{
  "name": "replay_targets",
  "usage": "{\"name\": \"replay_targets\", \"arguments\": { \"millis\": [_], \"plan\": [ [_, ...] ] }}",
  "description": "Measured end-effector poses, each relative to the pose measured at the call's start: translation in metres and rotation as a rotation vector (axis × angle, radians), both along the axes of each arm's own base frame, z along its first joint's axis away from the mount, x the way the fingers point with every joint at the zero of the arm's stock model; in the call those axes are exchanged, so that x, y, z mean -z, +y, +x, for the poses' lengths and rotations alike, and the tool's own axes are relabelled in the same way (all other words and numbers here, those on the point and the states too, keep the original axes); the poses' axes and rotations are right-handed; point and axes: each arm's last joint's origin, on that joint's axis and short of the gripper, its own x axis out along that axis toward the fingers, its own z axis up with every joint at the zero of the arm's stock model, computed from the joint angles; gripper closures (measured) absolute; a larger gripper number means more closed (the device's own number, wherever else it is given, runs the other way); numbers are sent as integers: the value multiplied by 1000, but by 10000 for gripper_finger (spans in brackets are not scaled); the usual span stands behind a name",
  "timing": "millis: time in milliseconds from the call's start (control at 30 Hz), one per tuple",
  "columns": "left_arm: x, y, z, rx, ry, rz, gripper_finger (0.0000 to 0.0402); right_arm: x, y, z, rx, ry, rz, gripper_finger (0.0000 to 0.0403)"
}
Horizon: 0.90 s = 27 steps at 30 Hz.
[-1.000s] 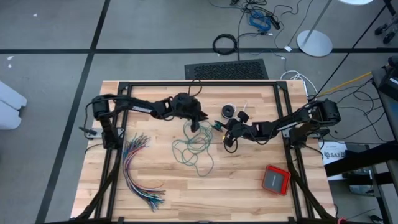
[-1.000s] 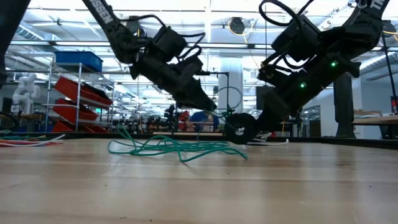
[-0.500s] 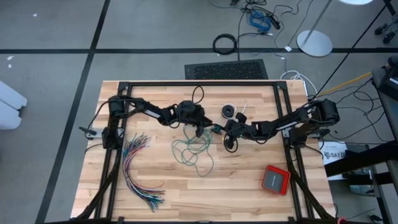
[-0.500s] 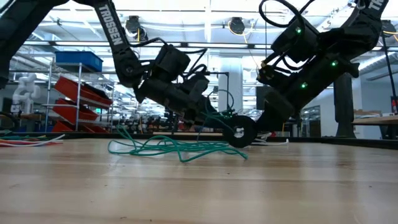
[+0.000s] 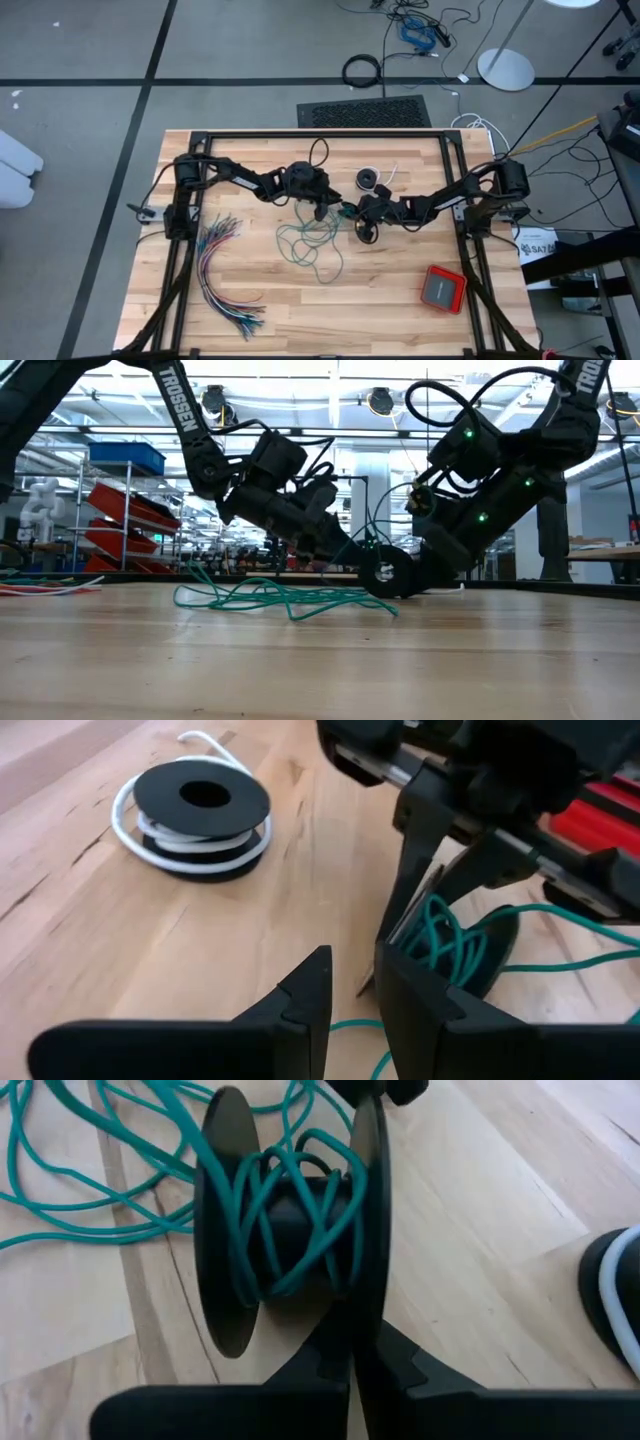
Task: Coil cords
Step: Coil the green wire onto the spool
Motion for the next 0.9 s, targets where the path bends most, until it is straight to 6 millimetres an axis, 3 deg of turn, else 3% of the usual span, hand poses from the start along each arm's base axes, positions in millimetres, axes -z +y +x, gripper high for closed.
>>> {"name": "replay_targets", "arguments": {
  "millis": [733, 900],
  "plan": [
    [2, 1, -1, -50, 22, 29, 317, -3, -2, 3, -35, -33, -26, 403],
    [-8, 6, -2, -61, -6, 66, 317, -5, -3, 4, 17, -49, -72, 403]
  ]
}}
